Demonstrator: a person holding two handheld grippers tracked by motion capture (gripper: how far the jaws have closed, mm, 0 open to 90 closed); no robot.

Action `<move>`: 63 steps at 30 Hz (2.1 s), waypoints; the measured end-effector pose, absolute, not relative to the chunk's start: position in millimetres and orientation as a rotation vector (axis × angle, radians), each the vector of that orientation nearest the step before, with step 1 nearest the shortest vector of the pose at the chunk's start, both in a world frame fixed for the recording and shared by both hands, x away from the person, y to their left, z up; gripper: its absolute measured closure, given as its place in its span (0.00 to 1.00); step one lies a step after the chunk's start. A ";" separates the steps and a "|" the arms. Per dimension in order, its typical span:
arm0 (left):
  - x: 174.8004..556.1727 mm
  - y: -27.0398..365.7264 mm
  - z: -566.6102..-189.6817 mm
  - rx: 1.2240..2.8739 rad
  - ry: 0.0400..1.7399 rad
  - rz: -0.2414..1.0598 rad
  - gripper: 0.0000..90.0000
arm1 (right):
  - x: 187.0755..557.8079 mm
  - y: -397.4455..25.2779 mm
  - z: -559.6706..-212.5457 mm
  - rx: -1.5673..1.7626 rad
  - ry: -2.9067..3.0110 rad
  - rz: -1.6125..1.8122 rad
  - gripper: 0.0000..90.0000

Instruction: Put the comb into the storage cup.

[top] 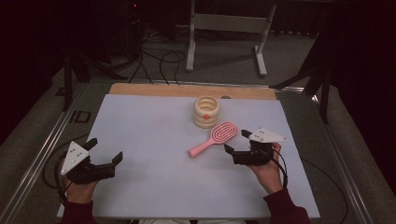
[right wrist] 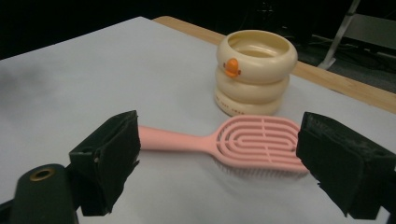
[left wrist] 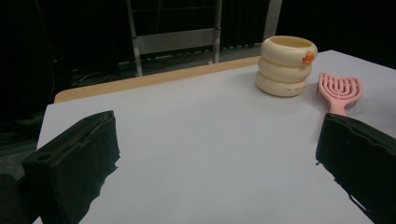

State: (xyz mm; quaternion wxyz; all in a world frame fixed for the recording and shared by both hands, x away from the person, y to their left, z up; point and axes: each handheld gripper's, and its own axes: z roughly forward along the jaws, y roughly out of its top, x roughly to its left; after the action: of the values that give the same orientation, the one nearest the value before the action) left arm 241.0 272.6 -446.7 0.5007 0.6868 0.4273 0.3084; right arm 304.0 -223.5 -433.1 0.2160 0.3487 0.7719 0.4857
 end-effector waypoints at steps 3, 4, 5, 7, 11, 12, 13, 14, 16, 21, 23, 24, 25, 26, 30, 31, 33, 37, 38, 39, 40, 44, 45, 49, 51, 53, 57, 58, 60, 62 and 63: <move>240.9 273.2 -446.4 1.658 1.033 0.747 0.00 | 309.3 -216.6 -432.3 0.962 2.154 1.345 0.16; 240.8 273.5 -446.2 1.658 1.034 0.747 0.00 | 311.0 -214.6 -432.2 0.957 2.157 1.346 0.16; 240.7 273.6 -446.2 1.656 1.036 0.748 0.00 | 312.4 -212.6 -432.0 0.959 2.160 1.348 0.16; 240.5 274.0 -445.9 1.657 1.034 0.749 0.00 | 315.5 -209.3 -432.3 0.963 2.161 1.353 0.16; 240.4 274.4 -445.8 1.653 1.035 0.749 0.00 | 321.3 -202.2 -432.6 0.958 2.174 1.350 0.17; 240.4 274.5 -445.7 1.653 1.034 0.750 0.00 | 322.7 -200.7 -432.4 0.958 2.180 1.346 0.17; 240.3 274.6 -445.6 1.653 1.034 0.750 0.00 | 324.1 -198.8 -432.2 0.961 2.179 1.349 0.18; 240.3 274.7 -445.6 1.653 1.034 0.750 0.00 | 325.7 -197.4 -432.1 0.958 2.182 1.349 0.18; 240.4 274.6 -445.7 1.653 1.034 0.750 0.00 | 328.8 -194.5 -432.0 0.963 2.182 1.350 0.20; 240.5 274.7 -446.1 1.653 1.035 0.749 0.00 | 336.8 -185.8 -433.0 0.957 2.179 1.358 0.27; 240.4 274.8 -446.0 1.653 1.035 0.749 0.00 | 339.7 -182.2 -433.6 0.958 2.175 1.358 0.34; 240.4 274.8 -446.0 1.653 1.035 0.749 0.00 | 339.7 -182.2 -433.6 0.958 2.175 1.358 0.34; 240.4 275.3 -446.1 1.651 1.036 0.749 0.00 | 341.6 -178.0 -434.2 0.971 2.165 1.331 0.44; 240.4 275.4 -446.2 1.650 1.037 0.749 0.00 | 343.0 -176.9 -434.8 0.968 2.163 1.321 0.48; 240.5 275.3 -446.6 1.656 1.037 0.749 0.00 | 349.5 -171.5 -438.4 1.007 2.165 1.321 0.68; 240.5 275.2 -446.6 1.655 1.037 0.748 0.00 | 352.2 -169.3 -440.5 1.026 2.165 1.327 0.73; 240.6 275.4 -446.8 1.656 1.037 0.748 0.00 | 357.2 -165.4 -445.2 1.059 2.180 1.330 0.83; 240.7 276.3 -447.1 1.656 1.038 0.748 0.00 | 364.4 -157.4 -455.4 1.067 2.214 1.294 1.00; 240.9 276.3 -447.3 1.656 1.038 0.747 0.00 | 365.6 -155.0 -457.7 1.068 2.226 1.287 1.00; 241.0 276.1 -447.6 1.655 1.040 0.747 0.00 | 366.4 -152.9 -459.9 1.061 2.233 1.274 1.00; 241.1 275.9 -447.8 1.654 1.041 0.746 0.00 | 366.9 -150.6 -461.9 1.059 2.241 1.265 1.00; 241.2 275.6 -448.0 1.659 1.038 0.745 0.00 | 369.5 -143.0 -468.9 1.051 2.267 1.224 1.00; 241.2 275.5 -448.0 1.659 1.038 0.745 0.00 | 370.3 -141.5 -470.5 1.045 2.272 1.209 1.00; 241.6 275.5 -448.5 1.662 1.039 0.745 0.00 | 374.6 -135.3 -477.4 1.059 2.283 1.167 1.00; 241.6 275.5 -448.5 1.662 1.039 0.745 0.00 | 376.2 -134.2 -479.7 1.060 2.287 1.155 1.00; 241.5 275.6 -448.4 1.661 1.039 0.745 0.00 | 381.3 -131.5 -487.4 1.083 2.303 1.116 1.00; 241.2 276.3 -448.1 1.658 1.041 0.746 0.00 | 384.8 -129.4 -494.4 1.100 2.318 1.080 1.00; 241.2 276.5 -448.1 1.659 1.041 0.746 0.00 | 386.9 -128.6 -498.8 1.117 2.329 1.062 1.00; 241.1 276.7 -448.1 1.659 1.041 0.746 0.00 | 387.7 -128.1 -500.7 1.120 2.335 1.057 1.00; 241.1 276.9 -448.2 1.658 1.042 0.747 0.00 | 388.0 -127.3 -502.3 1.126 2.343 1.049 1.00; 241.1 276.8 -448.2 1.656 1.043 0.746 0.00 | 388.3 -125.0 -505.7 1.135 2.367 1.046 1.00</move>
State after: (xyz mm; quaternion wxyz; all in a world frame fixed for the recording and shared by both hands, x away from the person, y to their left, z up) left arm 241.1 276.8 -448.2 0.5000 0.6847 0.4311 0.3086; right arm 388.3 -125.0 -505.7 0.1573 0.3968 0.8271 0.3656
